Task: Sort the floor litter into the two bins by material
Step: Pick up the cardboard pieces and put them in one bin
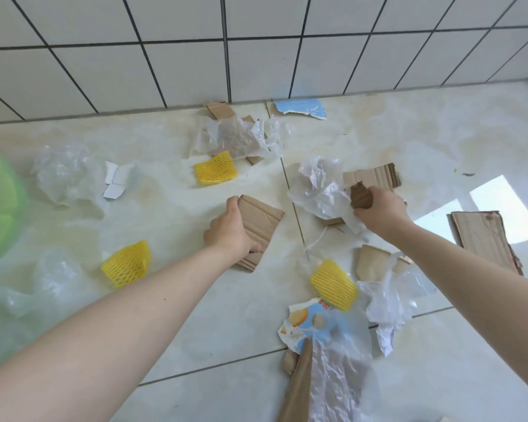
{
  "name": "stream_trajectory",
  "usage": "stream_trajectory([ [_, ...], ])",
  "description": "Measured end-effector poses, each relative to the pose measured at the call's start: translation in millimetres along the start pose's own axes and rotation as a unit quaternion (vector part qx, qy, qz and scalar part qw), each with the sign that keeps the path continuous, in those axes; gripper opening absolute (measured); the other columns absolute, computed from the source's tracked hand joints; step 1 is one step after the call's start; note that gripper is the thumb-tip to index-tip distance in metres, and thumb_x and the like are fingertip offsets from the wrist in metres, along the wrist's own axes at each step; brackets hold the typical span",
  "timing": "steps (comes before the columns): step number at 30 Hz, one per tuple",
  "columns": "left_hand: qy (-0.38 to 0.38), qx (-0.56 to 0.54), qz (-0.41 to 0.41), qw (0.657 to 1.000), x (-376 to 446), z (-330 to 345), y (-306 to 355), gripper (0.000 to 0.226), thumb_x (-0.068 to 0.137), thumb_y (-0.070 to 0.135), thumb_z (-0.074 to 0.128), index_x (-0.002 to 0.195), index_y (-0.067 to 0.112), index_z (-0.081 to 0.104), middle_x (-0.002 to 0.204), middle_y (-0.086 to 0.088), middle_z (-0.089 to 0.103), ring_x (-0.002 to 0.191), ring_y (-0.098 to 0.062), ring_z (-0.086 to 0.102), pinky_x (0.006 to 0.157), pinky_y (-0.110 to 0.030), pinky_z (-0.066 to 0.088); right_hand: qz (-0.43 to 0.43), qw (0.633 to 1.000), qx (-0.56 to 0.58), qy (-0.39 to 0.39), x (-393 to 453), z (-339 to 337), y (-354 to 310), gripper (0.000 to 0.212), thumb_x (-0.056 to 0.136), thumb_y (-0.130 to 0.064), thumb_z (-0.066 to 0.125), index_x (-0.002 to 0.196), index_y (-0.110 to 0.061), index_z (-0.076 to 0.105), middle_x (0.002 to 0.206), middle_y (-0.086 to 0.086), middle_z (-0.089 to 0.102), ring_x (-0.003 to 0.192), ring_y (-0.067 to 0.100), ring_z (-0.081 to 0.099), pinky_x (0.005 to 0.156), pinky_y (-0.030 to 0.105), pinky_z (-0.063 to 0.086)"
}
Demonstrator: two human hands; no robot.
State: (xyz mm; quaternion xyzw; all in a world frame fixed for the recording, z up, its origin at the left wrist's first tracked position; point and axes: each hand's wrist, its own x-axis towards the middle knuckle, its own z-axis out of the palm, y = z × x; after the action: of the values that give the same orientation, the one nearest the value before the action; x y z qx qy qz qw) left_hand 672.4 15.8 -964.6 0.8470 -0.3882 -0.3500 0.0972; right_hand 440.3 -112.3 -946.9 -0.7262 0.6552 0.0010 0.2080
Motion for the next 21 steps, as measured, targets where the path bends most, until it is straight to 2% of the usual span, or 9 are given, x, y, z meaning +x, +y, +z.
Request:
stream_trajectory([
  [2,-0.002,-0.003,0.011,1.0,-8.0,-2.1,-5.8,0.097,0.063,0.02,0.084,0.138,0.023,0.024,0.117,-0.007,0.059,0.11,-0.029,0.056,0.092,-0.04,0.049,0.005,1.0,0.007,0.008,-2.9,-6.0,0.6,0.004,0.084,-0.007,0.054,0.083,-0.006,0.05,0.077,0.012,0.054,0.075,0.03,0.048,0.057,0.031,0.033],
  [5,-0.008,0.003,0.033,0.999,-20.7,-5.2,-13.3,0.081,0.064,0.017,0.083,0.128,0.019,0.032,0.109,-0.007,0.061,0.103,-0.03,0.059,0.083,-0.036,0.05,0.021,0.999,0.026,0.001,-11.8,-12.3,2.8,0.004,0.084,-0.009,0.052,0.082,-0.005,0.051,0.076,0.012,0.053,0.078,0.032,0.051,0.063,0.033,0.039],
  [8,-0.007,-0.011,0.04,0.999,-29.8,-10.0,-16.7,0.064,0.064,0.019,0.084,0.111,0.014,0.041,0.1,-0.005,0.06,0.098,-0.029,0.059,0.074,-0.031,0.046,0.026,0.999,0.025,-0.02,-25.4,-16.8,7.1,0.01,0.084,-0.01,0.05,0.085,-0.002,0.056,0.081,0.014,0.055,0.079,0.032,0.052,0.061,0.031,0.036],
  [11,-0.016,-0.067,0.041,0.997,-36.8,-12.0,-18.6,0.059,0.061,0.02,0.087,0.11,0.012,0.055,0.105,-0.002,0.065,0.101,-0.023,0.061,0.082,-0.028,0.047,0.043,0.998,0.032,-0.043,-40.9,-22.5,17.4,0.012,0.083,-0.01,0.051,0.085,-0.001,0.058,0.077,0.013,0.055,0.079,0.033,0.053,0.058,0.03,0.036],
  [14,-0.052,-0.157,0.033,0.986,-49.1,-10.5,-16.2,0.05,0.06,0.019,0.089,0.105,0.01,0.068,0.105,-0.005,0.071,0.1,-0.023,0.066,0.09,-0.033,0.052,0.064,0.992,0.1,-0.048,-54.5,-29.6,30.6,0.018,0.08,-0.012,0.054,0.091,-0.001,0.062,0.082,0.017,0.063,0.079,0.033,0.059,0.066,0.032,0.044],
  [18,-0.09,-0.221,0.022,0.971,-67.9,0.7,-8.1,0.042,0.065,0.022,0.087,0.102,0.01,0.069,0.101,-0.004,0.072,0.094,-0.019,0.068,0.086,-0.03,0.053,0.05,0.988,0.148,-0.017,-72.6,-39.9,42.9,0.008,0.08,-0.011,0.054,0.082,-0.007,0.06,0.07,0.01,0.062,0.068,0.027,0.057,0.058,0.029,0.042],
  [21,-0.146,-0.237,0.035,0.96,-79.8,11.7,2.1,0.029,0.069,0.022,0.084,0.094,0.015,0.071,0.096,-0.001,0.073,0.085,-0.012,0.069,0.075,-0.024,0.054,0.033,0.985,0.167,0.02,-82.8,-47.5,51.7,0.01,0.081,-0.012,0.054,0.087,-0.006,0.059,0.074,0.008,0.061,0.068,0.026,0.056,0.058,0.03,0.044],
])
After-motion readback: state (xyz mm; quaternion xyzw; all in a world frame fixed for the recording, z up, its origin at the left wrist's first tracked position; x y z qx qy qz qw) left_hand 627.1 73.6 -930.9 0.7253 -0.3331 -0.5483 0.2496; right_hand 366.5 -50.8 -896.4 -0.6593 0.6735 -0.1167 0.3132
